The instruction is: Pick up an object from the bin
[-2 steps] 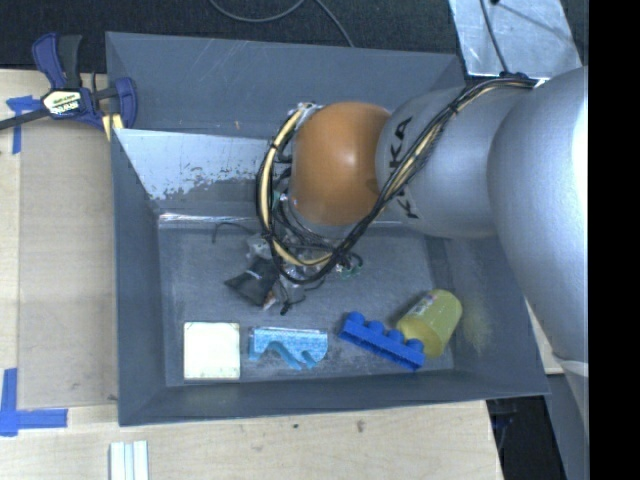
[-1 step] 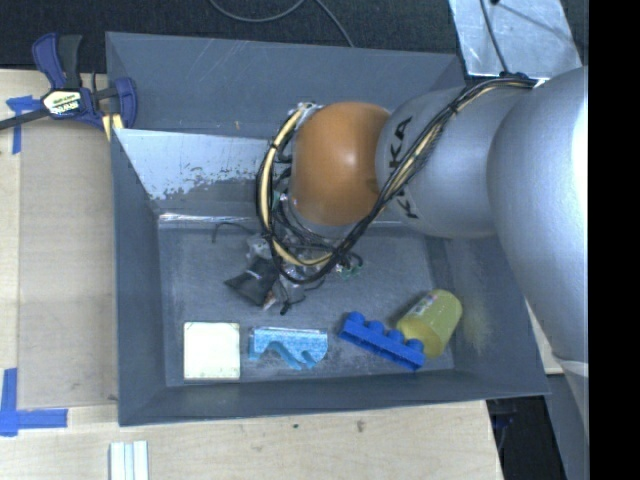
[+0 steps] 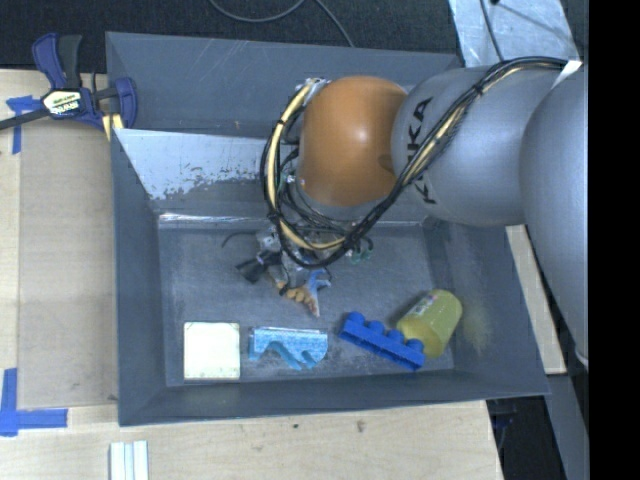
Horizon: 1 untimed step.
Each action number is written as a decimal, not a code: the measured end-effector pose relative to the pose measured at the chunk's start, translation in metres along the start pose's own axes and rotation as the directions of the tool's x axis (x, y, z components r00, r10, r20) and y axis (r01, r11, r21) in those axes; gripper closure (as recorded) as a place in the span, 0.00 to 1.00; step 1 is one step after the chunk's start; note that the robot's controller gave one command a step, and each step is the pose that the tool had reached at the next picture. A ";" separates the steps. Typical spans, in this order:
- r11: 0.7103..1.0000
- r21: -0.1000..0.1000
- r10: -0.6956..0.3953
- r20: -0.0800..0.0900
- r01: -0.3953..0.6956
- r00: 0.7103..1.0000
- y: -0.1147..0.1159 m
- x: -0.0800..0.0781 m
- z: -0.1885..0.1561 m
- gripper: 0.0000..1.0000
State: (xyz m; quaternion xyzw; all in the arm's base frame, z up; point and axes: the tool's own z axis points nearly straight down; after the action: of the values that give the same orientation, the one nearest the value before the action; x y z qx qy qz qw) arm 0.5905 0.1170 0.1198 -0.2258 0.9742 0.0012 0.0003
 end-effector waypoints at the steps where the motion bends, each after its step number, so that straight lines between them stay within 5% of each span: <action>1: 1.000 0.001 -0.012 0.007 0.012 1.000 -0.002 -0.003 -0.049 1.00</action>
Offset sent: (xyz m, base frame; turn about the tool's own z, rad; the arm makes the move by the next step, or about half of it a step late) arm -0.0038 -0.0110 0.1113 0.0055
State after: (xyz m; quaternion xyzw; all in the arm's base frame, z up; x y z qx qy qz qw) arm 0.5943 0.1162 0.1686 -0.2315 0.9728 0.0015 0.0036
